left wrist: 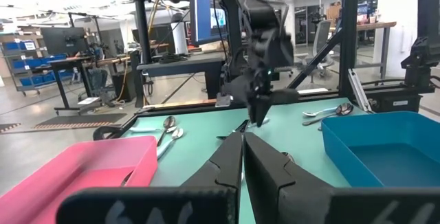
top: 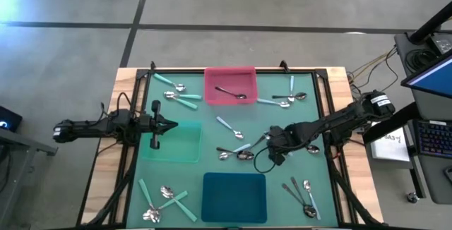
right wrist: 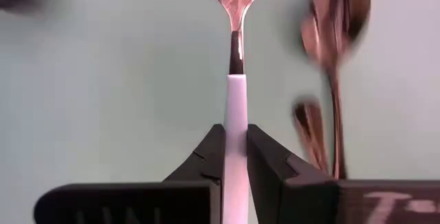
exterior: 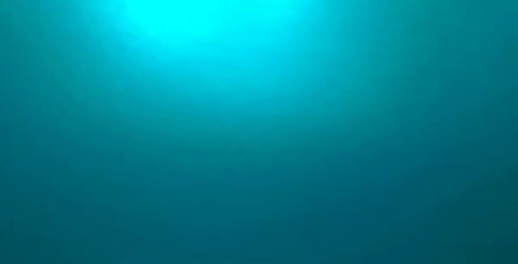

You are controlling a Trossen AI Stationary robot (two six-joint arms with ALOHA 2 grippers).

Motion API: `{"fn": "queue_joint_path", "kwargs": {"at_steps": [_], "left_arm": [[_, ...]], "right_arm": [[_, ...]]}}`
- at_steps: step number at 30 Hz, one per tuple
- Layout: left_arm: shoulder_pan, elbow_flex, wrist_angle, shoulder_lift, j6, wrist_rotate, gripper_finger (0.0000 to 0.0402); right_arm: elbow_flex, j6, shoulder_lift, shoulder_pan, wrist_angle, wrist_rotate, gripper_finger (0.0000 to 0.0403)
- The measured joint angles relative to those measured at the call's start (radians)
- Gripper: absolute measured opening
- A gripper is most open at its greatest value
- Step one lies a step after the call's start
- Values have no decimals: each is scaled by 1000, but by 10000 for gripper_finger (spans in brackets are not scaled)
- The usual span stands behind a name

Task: Sort silverware by color (type)
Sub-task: Put the blue spoon into the blue bin

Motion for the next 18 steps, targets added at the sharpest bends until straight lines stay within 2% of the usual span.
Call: {"fn": "queue_joint_path", "kwargs": {"at_steps": [5,8,11,18], "left_arm": [[0,0,0,0,0,0,0],[0,0,0,0,0,0,0],[0,0,0,0,0,0,0],[0,0,0,0,0,0,0]], "right_arm": [[155,-198,-4,4,10,104,25],[237,-292,-2,25,48,124,25],[284,-369,-2,57,131,122,25],[265,-473,-2,149,412,1,25]]}}
